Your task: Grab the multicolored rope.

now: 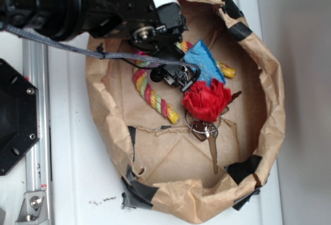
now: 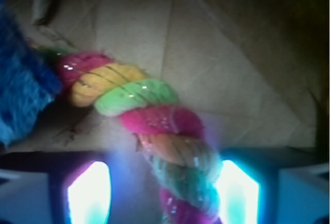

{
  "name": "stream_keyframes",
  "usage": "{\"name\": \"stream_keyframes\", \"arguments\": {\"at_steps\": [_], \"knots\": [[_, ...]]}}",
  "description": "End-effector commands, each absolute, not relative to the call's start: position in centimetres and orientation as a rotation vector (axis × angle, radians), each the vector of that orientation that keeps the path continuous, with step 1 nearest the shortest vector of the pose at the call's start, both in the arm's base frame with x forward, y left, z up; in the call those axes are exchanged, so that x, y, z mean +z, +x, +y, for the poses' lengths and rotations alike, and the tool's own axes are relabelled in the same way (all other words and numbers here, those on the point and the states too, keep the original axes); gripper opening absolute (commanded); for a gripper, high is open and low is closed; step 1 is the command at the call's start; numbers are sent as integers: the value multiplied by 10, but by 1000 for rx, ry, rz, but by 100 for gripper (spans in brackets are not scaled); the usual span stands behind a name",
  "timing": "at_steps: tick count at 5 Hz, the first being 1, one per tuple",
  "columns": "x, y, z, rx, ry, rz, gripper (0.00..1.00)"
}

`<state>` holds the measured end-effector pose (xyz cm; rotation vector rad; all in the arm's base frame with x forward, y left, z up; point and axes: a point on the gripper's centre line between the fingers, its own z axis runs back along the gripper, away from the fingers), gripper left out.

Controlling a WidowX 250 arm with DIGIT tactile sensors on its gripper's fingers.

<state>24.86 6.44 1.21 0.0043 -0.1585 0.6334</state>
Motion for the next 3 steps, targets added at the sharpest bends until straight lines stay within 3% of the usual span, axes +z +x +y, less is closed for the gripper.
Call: {"name": "stream_keyframes", "arguments": {"at_steps": [1, 2, 3], "knots": [[16, 249, 67, 542, 31, -212, 0], [30, 253, 64, 461, 28, -263, 0], [80, 258, 44, 282, -30, -363, 0]]}}
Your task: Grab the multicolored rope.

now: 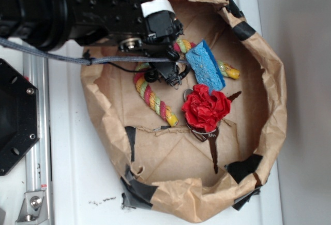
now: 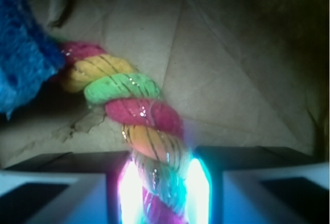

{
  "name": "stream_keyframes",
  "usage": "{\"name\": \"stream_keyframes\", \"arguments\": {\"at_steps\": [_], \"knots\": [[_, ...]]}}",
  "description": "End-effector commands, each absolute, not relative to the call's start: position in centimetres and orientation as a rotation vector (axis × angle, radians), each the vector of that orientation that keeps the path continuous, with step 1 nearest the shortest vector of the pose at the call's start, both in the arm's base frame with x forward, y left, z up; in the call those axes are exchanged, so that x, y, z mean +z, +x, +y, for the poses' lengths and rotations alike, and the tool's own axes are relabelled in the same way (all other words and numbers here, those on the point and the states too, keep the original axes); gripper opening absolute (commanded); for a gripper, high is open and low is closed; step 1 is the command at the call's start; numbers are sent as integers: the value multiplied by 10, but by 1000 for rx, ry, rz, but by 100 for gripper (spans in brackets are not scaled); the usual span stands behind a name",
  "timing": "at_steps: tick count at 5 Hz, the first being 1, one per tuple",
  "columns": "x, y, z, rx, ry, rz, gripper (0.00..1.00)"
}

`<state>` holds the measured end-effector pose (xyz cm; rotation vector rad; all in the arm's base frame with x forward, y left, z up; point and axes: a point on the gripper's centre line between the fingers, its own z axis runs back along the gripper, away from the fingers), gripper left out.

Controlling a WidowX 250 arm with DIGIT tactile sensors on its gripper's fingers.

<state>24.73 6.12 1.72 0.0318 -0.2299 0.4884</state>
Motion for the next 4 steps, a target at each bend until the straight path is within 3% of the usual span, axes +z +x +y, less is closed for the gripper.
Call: {"name": "stream_keyframes", "arguments": {"at_steps": [1, 2, 3, 4], "knots": [[131, 265, 4, 110, -115, -394, 0], [173, 278, -14, 56, -115, -365, 0], [172, 294, -22, 78, -88, -307, 0], [163, 294, -16, 106, -20, -245, 0]]}}
